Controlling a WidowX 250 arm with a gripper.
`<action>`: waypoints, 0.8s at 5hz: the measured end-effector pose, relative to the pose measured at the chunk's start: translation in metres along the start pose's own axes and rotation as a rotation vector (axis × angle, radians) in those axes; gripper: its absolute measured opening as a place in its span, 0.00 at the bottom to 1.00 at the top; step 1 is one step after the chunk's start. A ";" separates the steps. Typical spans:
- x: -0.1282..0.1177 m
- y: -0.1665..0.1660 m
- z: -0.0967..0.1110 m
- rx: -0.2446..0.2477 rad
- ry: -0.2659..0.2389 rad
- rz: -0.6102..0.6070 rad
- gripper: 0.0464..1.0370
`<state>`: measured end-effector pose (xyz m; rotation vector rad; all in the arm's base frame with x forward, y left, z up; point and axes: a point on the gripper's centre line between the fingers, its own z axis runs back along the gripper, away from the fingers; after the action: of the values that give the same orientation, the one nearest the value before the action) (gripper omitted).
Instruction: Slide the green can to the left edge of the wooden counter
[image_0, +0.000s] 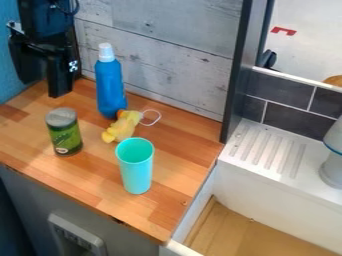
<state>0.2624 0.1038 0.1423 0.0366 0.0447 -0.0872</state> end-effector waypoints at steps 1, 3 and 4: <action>-0.001 -0.001 -0.008 -0.014 0.026 -0.001 0.97; 0.031 -0.021 -0.021 -0.044 -0.148 -0.001 0.97; 0.039 -0.025 -0.036 -0.043 -0.130 0.072 0.97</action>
<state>0.2977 0.0770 0.1041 -0.0100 -0.0845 -0.0168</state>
